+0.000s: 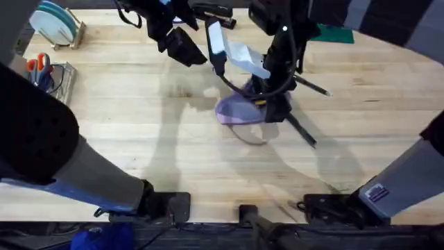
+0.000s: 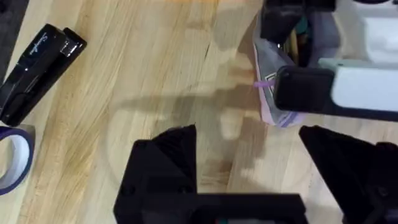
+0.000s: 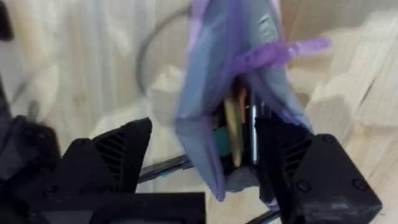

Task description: Unzip the bag, pick up the pens from the table one at a time and place them inside, then zip the bag closed.

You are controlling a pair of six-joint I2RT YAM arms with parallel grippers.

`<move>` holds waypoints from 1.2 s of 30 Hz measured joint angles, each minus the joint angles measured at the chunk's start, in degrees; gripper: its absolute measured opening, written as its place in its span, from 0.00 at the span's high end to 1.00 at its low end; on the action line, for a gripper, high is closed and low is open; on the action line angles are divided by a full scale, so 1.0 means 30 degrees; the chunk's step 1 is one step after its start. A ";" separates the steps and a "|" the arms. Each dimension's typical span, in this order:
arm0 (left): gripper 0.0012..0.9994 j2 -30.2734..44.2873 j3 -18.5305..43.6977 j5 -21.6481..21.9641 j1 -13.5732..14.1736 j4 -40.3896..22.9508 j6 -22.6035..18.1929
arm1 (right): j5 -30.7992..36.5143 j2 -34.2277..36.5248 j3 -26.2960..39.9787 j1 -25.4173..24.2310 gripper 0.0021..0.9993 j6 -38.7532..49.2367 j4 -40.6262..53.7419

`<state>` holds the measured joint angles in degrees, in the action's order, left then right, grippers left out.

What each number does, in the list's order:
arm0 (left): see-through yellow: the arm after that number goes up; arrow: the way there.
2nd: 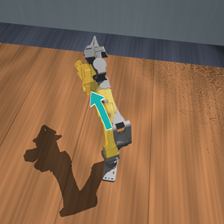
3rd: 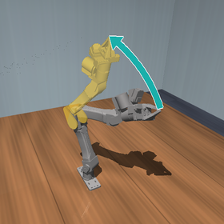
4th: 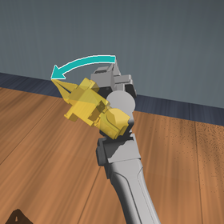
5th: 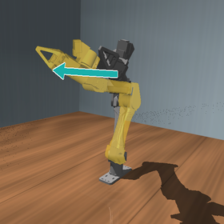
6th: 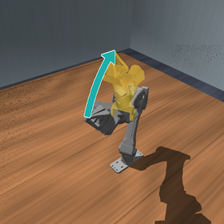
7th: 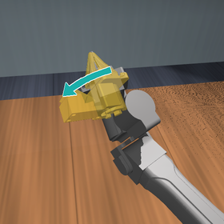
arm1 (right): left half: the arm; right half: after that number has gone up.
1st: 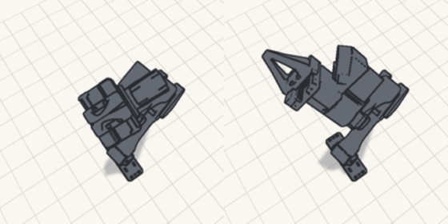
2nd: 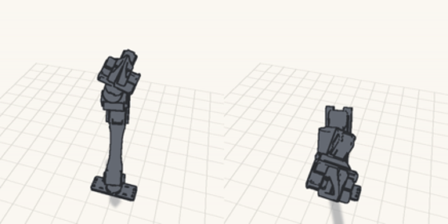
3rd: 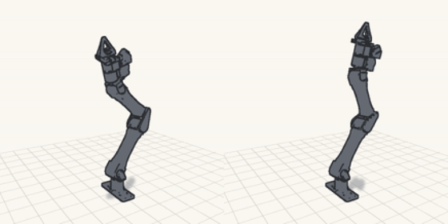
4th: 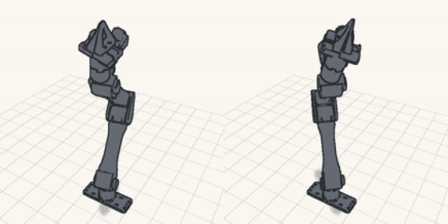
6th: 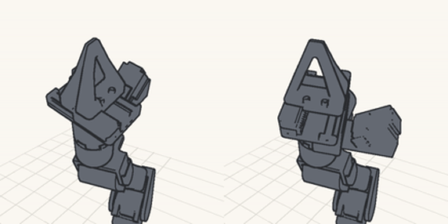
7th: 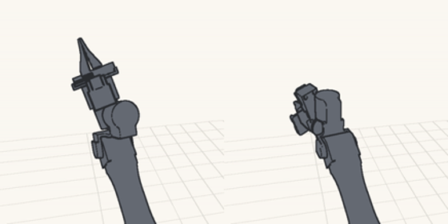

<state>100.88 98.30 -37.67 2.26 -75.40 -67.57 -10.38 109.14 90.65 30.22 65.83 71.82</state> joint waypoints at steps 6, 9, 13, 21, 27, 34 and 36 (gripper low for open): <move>0.01 0.0000 0.0000 0.0000 0.0000 0.0000 0.0000 | -0.0112 -0.0725 0.0813 0.0051 0.00 -0.0482 0.0389; 0.00 0.0000 0.0000 0.0000 0.0000 0.0000 0.0000 | -0.0113 -0.1836 0.1505 0.0029 0.00 -0.0750 0.0462; 0.01 0.0000 0.0000 0.0000 0.0000 0.0000 0.0000 | -0.0120 -0.3539 0.2267 -0.0193 0.00 -0.1470 0.0523; 0.01 0.0000 0.0000 0.0001 0.0000 0.0000 0.0000 | -0.0113 -0.6608 0.2666 -0.1952 0.00 -0.4239 0.0601; 0.01 0.0000 0.0000 0.0000 0.0000 0.0000 0.0000 | -0.0113 -0.8374 0.2666 -0.3487 0.00 -0.7638 0.0840; 0.01 0.0000 0.0000 0.0007 0.0000 0.0000 0.0000 | -0.0120 -0.9710 0.2666 -0.4850 0.00 -1.0607 0.1568; 0.01 0.0000 0.0000 0.0000 0.0000 0.0000 0.0000 | -0.0116 -0.9907 0.2666 -0.5168 0.00 -1.1189 0.1770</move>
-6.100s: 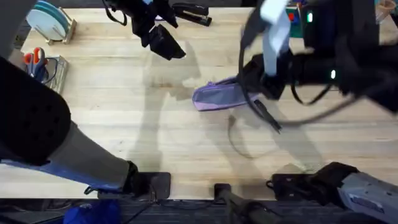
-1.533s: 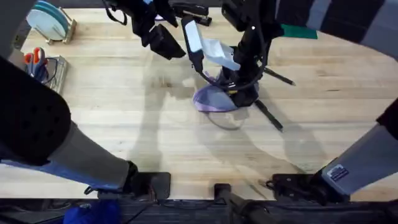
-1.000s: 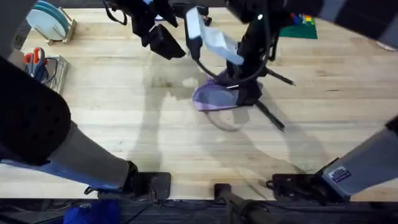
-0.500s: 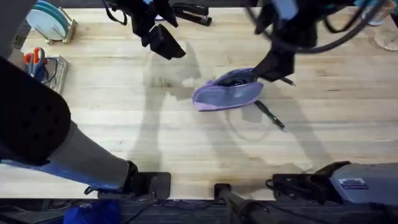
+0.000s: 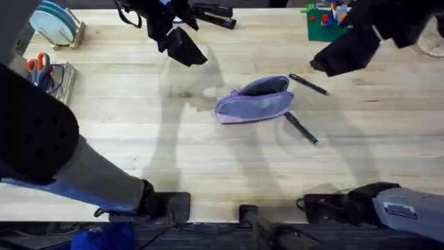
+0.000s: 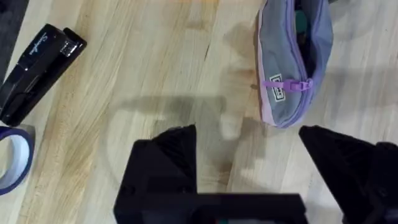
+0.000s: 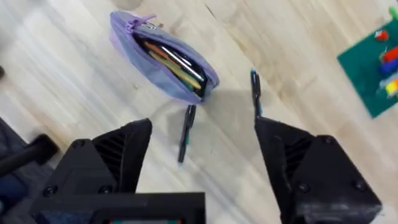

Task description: Unzip the bag, pick up the pens from the table one at a time and place them inside, then zip the bag closed.

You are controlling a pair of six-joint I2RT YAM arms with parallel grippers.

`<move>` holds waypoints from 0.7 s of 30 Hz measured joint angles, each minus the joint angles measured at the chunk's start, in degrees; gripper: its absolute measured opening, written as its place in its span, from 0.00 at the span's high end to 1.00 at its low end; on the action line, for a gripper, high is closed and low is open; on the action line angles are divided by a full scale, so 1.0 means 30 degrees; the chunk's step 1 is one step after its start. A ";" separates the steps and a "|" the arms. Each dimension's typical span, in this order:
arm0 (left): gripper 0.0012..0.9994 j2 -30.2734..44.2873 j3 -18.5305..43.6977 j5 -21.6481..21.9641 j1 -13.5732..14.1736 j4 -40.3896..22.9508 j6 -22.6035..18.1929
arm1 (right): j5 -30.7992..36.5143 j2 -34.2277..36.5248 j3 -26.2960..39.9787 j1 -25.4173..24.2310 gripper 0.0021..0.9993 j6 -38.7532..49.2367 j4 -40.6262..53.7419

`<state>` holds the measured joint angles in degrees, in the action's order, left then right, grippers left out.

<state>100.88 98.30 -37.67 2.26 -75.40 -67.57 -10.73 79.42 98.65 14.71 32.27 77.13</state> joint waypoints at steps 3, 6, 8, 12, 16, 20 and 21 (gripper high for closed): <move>0.01 0.0000 0.0000 0.0000 0.0000 0.0000 0.0000 | -0.0004 -0.0118 0.0000 -0.0473 0.00 -0.0696 0.0669; 0.01 0.0000 0.0000 0.0000 0.0000 0.0000 0.0000 | 0.0076 -0.0107 0.0000 -0.0810 0.00 -0.1069 0.1652; 0.01 0.0000 0.0000 0.0000 0.0000 0.0000 0.0000 | 0.0304 -0.0111 0.0000 -0.0858 0.00 -0.1232 0.2438; 0.01 0.0000 0.0000 0.0000 0.0000 0.0000 0.0000 | 0.0788 -0.0111 0.0000 -0.0858 0.00 -0.1339 0.3426; 0.01 0.0000 0.0000 0.0000 0.0000 0.0000 0.0000 | 0.0903 -0.0101 0.0000 -0.0858 0.00 -0.1346 0.3727; 0.01 0.0000 0.0000 0.0000 0.0000 0.0000 0.0000 | 0.0965 -0.0096 0.0000 -0.0858 0.00 -0.1548 0.3770; 0.01 0.0000 0.0000 0.0000 0.0000 0.0000 0.0000 | 0.0972 -0.0097 0.0000 -0.0858 0.00 -0.1662 0.3770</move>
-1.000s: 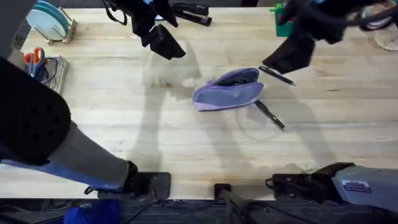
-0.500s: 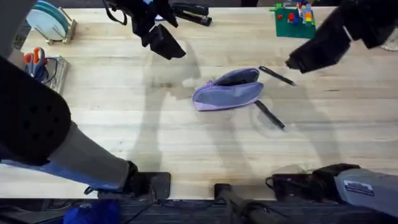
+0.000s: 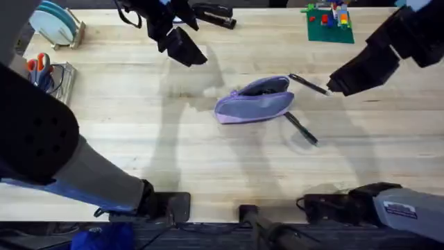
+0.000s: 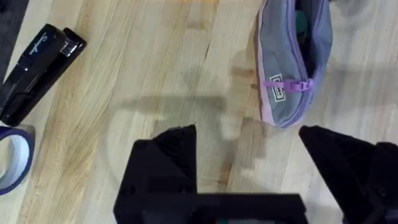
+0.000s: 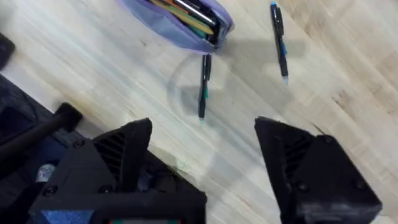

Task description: Unzip the bag, pick up the pens from the table one at a time and place them inside, then zip the bag closed.

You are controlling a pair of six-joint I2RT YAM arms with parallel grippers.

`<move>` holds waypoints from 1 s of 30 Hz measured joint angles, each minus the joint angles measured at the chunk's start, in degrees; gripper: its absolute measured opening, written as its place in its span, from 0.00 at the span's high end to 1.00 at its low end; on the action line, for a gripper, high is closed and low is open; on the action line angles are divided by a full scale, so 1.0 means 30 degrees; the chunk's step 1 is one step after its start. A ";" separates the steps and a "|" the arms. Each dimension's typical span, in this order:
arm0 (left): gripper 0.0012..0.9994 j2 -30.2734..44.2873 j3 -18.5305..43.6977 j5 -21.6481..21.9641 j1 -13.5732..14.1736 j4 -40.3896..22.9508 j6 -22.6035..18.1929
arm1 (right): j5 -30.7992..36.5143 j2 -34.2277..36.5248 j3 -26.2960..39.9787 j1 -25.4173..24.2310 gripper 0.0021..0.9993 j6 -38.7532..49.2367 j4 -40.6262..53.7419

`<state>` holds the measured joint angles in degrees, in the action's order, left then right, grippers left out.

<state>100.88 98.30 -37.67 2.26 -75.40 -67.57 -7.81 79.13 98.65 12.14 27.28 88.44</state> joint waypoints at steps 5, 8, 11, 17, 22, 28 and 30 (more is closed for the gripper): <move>0.01 0.0000 0.0000 0.0000 0.0000 0.0000 0.0000 | 0.0032 -0.0004 0.0000 0.0000 0.00 -0.0728 0.0334; 0.01 0.0000 0.0000 0.0000 0.0000 0.0000 0.0000 | 0.0036 0.0000 0.0000 0.0000 0.00 -0.1340 0.0444; 0.01 0.0000 0.0000 0.0000 0.0000 0.0000 0.0000 | 0.0033 0.0000 0.0000 0.0000 0.00 -0.1677 0.0452; 0.01 0.0000 0.0000 0.0000 0.0000 0.0000 0.0000 | 0.0034 0.0000 0.0000 0.0000 0.00 -0.2426 0.0234; 0.01 0.0000 0.0000 0.0000 0.0000 0.0000 0.0000 | 0.0036 -0.0022 -0.0179 0.0029 0.00 -0.3036 -0.0303; 0.01 0.0000 0.0000 0.0000 0.0000 0.0000 0.0000 | 0.0036 -0.0257 -0.2163 0.0615 0.00 -0.3366 -0.1021; 0.01 0.0000 0.0000 0.0000 0.0000 0.0000 0.0000 | 0.0044 -0.0505 -0.3009 0.0910 0.00 -0.3436 -0.1274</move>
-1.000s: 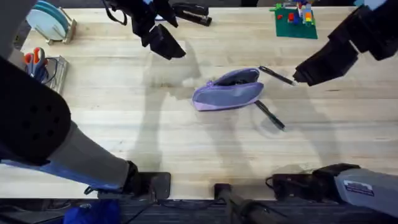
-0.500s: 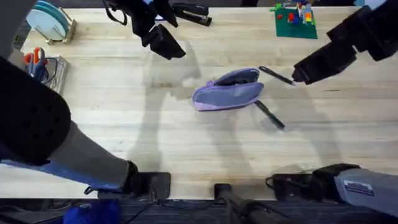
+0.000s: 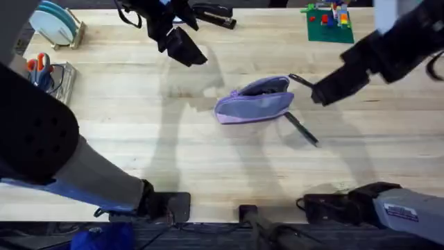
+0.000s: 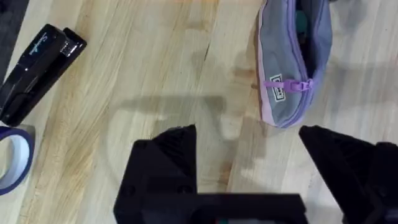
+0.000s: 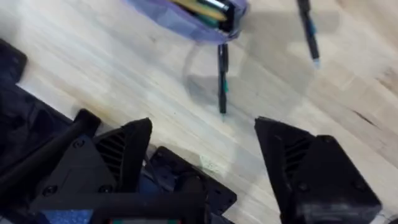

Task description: Unzip the bag, pick up the pens from the table one at a time and place them inside, then zip the bag closed.

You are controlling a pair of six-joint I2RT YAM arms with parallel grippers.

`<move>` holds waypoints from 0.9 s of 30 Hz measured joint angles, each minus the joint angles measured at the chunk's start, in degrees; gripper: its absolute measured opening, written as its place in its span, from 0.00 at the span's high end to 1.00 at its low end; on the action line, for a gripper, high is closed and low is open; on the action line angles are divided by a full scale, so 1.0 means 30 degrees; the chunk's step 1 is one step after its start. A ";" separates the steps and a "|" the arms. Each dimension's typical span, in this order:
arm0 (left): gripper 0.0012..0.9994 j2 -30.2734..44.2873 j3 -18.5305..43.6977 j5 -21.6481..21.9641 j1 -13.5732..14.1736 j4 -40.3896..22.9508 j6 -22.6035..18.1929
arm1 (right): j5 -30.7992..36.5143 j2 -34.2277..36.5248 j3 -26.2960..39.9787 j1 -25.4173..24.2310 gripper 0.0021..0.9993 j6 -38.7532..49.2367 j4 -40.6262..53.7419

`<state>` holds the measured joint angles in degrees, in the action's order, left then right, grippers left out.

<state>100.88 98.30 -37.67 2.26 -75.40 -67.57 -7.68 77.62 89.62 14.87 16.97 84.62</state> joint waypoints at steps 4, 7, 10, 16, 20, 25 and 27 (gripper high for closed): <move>0.01 0.0000 0.0000 0.0000 0.0000 0.0000 0.0000 | 0.0018 -0.0903 -0.1826 0.0293 0.00 -0.0037 -0.0711; 0.01 0.0000 0.0000 0.0000 0.0000 0.0000 0.0000 | 0.0433 -0.1587 -0.3135 0.0285 0.00 -0.0228 -0.1246; 0.01 0.0000 0.0000 0.0000 0.0000 0.0000 0.0000 | 0.0858 -0.1853 -0.4467 0.0271 0.00 -0.0537 -0.2070; 0.01 0.0000 0.0000 0.0000 0.0000 0.0000 0.0000 | 0.1213 -0.1848 -0.7492 0.0271 0.00 -0.0744 -0.3588; 0.01 0.0000 0.0000 0.0000 0.0000 0.0000 0.0000 | 0.1282 -0.1836 -0.9292 0.0271 0.00 -0.1109 -0.5356; 0.01 0.0000 0.0000 0.0000 0.0000 0.0000 0.0000 | 0.1282 -0.1828 -1.1377 0.0271 0.00 -0.1879 -0.7855; 0.01 0.0000 0.0000 0.0000 0.0000 0.0000 0.0000 | 0.1282 -0.1828 -1.2234 0.0271 0.00 -0.2084 -0.8658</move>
<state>100.88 98.30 -37.67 2.26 -75.40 -67.57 -3.84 72.14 52.92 15.68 10.72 58.65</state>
